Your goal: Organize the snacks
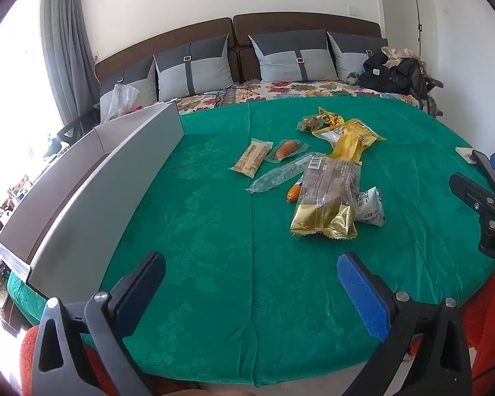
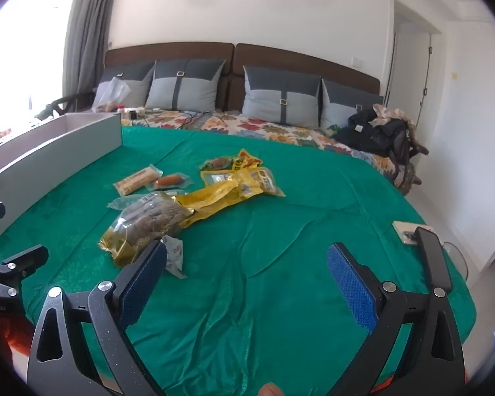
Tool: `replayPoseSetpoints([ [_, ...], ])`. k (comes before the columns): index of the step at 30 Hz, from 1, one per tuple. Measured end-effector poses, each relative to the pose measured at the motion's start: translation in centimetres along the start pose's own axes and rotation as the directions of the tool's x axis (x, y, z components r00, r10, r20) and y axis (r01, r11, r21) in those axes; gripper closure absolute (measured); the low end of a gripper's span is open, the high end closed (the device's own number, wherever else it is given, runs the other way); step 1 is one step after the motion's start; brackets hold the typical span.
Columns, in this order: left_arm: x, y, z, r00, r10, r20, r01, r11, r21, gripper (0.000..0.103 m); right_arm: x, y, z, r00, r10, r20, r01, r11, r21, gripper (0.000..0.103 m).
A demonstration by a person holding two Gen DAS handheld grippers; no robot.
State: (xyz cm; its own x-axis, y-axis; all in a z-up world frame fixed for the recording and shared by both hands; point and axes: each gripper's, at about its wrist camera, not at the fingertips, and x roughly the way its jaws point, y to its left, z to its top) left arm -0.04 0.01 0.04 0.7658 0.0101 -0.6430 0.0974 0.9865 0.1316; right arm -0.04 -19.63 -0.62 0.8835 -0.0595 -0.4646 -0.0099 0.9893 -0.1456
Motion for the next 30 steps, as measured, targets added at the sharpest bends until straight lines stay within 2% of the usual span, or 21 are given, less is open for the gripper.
replayPoseSetpoints([
  [8, 0.4, 0.7, -0.4, 1.0, -0.01, -0.005, 0.01, 0.999, -0.046, 0.0, 0.1, 0.6, 0.0, 1.0, -0.01, -0.02, 0.009, 0.999, -0.038, 0.004],
  [30, 0.9, 1.9, -0.5, 1.0, -0.008, -0.022, 0.006, 0.997, -0.074, 0.0, 0.3, 2.3, -0.6, 1.0, -0.002, -0.007, 0.001, 0.996, -0.092, 0.004],
])
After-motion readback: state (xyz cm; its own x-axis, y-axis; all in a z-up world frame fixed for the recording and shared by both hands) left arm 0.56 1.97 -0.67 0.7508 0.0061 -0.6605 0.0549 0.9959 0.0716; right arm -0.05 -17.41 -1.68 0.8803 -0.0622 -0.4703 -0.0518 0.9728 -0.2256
